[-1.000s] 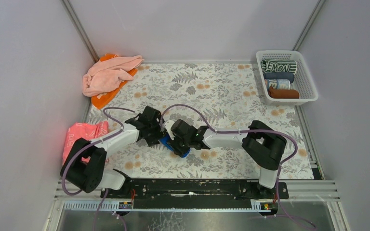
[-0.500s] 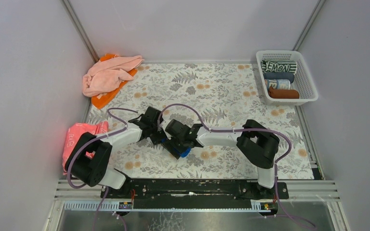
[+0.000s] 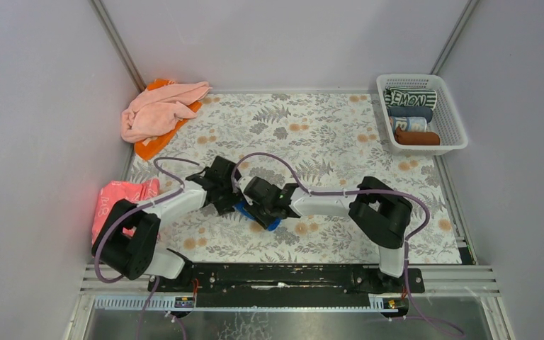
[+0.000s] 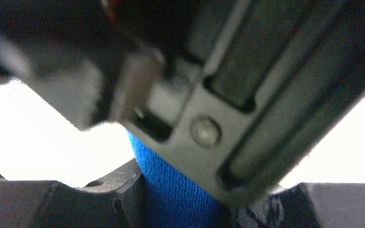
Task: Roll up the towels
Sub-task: Pick up the towel at the center of the board, then place the towel in the bin.
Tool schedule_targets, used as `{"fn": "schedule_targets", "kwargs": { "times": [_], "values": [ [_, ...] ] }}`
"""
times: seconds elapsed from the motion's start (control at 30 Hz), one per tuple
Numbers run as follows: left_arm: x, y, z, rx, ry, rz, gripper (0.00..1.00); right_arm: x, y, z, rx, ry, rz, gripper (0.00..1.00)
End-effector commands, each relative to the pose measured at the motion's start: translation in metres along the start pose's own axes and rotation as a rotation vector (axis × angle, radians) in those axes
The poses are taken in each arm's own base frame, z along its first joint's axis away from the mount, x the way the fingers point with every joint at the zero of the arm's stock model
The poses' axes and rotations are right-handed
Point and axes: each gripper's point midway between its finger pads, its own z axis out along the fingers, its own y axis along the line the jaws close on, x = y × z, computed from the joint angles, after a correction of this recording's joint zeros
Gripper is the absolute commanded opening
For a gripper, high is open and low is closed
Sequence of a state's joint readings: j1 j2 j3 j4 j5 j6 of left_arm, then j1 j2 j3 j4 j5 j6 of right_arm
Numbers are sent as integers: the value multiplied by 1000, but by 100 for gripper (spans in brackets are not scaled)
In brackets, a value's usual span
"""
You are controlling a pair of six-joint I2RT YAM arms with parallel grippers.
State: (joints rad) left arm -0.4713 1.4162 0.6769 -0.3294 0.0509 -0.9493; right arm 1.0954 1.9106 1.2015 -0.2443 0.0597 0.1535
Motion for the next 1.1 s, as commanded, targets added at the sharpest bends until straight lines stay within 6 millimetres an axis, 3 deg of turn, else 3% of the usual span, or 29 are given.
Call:
{"fn": "schedule_targets", "kwargs": {
  "times": [0.0,0.27,0.5,0.7,0.8,1.07],
  "values": [
    [-36,-12,-26,8,-96,35,76,52,-6,-12,7,150,-2,26],
    [-117,-1,-71,6,-207,21,85,58,-34,-60,34,119,110,19],
    [-168,7,-125,-24,-365,99,93,43,-91,-117,118,16,314,11],
    [-178,6,-150,-29,-456,171,95,51,-173,-173,296,-34,575,0],
    [-176,10,-147,-40,-456,180,96,61,-220,-208,399,-69,734,0],
    [-164,6,-137,-41,-425,222,96,114,-357,-305,769,-196,1221,0]
  ]
}}
